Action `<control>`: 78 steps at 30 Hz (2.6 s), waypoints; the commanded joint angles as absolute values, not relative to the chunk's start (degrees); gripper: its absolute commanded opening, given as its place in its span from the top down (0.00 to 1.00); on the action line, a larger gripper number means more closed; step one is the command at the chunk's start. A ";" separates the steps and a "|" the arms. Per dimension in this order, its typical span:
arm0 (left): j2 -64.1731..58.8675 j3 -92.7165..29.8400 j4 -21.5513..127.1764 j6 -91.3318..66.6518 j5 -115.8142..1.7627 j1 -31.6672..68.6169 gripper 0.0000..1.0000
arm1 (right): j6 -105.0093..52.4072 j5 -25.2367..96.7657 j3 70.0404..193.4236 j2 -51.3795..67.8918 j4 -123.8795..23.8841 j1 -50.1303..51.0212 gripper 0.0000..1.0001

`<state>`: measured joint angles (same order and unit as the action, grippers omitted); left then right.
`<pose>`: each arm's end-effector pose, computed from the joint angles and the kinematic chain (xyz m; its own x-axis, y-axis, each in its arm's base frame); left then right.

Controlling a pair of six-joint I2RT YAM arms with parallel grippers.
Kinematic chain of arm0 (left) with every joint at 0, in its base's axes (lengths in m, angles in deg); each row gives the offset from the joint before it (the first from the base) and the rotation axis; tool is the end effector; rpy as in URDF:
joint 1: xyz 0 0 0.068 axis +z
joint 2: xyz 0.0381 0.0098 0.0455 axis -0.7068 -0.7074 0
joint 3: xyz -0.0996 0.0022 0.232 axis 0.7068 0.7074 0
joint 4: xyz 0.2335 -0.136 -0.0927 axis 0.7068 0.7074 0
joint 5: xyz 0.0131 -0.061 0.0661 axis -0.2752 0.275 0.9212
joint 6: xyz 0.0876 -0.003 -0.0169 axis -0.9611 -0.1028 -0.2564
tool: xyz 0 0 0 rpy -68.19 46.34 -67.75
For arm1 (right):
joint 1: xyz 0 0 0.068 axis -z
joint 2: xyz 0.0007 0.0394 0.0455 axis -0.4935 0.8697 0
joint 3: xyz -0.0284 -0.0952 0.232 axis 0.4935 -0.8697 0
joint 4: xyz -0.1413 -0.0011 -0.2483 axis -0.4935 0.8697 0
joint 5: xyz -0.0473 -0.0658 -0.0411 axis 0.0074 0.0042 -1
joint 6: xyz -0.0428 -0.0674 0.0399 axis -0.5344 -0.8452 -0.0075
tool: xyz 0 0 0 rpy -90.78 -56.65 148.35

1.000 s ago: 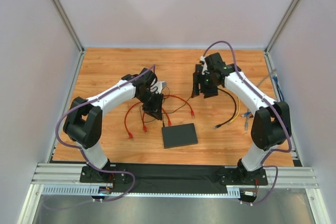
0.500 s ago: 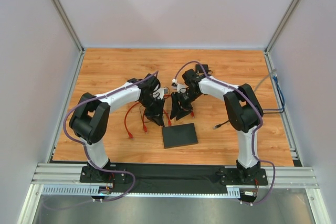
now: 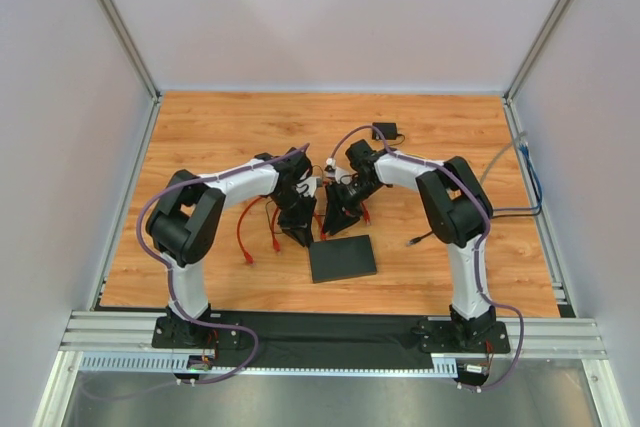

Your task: Pull the plug from the switch port

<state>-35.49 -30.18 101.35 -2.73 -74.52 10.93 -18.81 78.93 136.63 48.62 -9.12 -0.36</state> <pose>0.2818 -0.2322 0.0830 -0.9644 0.2587 0.0548 0.2088 0.8723 -0.4421 0.3220 0.2566 0.0655 -0.9323 -0.3566 0.0614 -0.1795 0.6032 0.7771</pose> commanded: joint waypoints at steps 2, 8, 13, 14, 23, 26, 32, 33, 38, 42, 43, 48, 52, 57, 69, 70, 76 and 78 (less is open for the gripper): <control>-36.58 -32.57 102.02 -2.56 -74.43 10.70 0.76 | -17.91 81.38 136.25 50.13 -11.48 -0.49 0.65; -37.37 -32.83 102.47 -2.74 -74.69 10.78 0.76 | -17.39 82.87 136.17 52.33 -12.27 -0.49 0.69; -37.46 -32.92 102.47 -2.91 -74.78 10.70 0.76 | -17.12 83.58 135.64 52.95 -13.33 -0.49 0.70; -37.37 -33.01 102.47 -2.83 -74.78 10.70 0.76 | -17.12 83.58 135.55 53.21 -13.33 -0.49 0.70; -37.73 -33.36 102.73 -2.91 -74.78 10.70 0.76 | -16.77 85.43 134.23 53.74 -14.82 -0.49 0.69; -37.73 -33.62 102.82 -2.83 -74.69 10.70 0.76 | -16.42 85.60 134.23 54.18 -14.91 -0.66 0.70; -37.90 -33.80 102.82 -3.00 -74.87 10.70 0.76 | -14.58 85.25 132.65 53.65 -17.63 -0.84 0.69; -37.90 -33.80 102.99 -3.00 -74.87 10.70 0.76 | -14.14 85.17 132.48 53.65 -18.42 -0.92 0.72; -37.90 -33.80 102.99 -3.09 -74.87 10.70 0.76 | -13.52 84.38 131.69 54.09 -19.04 -1.37 0.90; -37.90 -33.80 103.08 -3.18 -74.96 10.70 0.76 | -13.26 81.83 130.63 53.04 -19.74 -1.45 1.00; -37.90 -33.71 103.17 -3.18 -75.04 10.70 0.76 | -12.64 80.78 130.37 52.51 -20.44 -1.37 1.00; -38.16 -33.80 103.43 -3.53 -75.31 10.70 0.76 | -1.15 61.81 120.28 42.42 -34.83 -1.45 1.00; -38.25 -33.98 103.69 -3.79 -75.13 10.70 0.76 | 0.81 54.59 116.74 36.69 -40.58 -2.24 1.00; -38.08 -34.15 103.87 -3.97 -75.22 10.70 0.76 | 3.17 57.91 116.66 38.09 -42.23 -2.51 1.00; -30.61 -33.89 99.66 -5.29 -78.73 10.78 0.77 | 6.52 63.10 117.97 40.46 -42.60 -2.86 1.00; -30.17 -33.80 99.13 -5.20 -79.43 10.78 0.78 | 6.44 63.37 118.06 40.64 -42.60 -2.95 1.00; -34.99 -34.94 98.42 -4.76 -83.39 10.70 0.77 | 6.87 66.61 118.24 42.22 -43.73 -3.30 1.00; -38.24 -35.55 99.65 -5.02 -83.48 10.70 0.77 | 7.23 66.88 117.80 42.23 -44.00 -3.30 1.00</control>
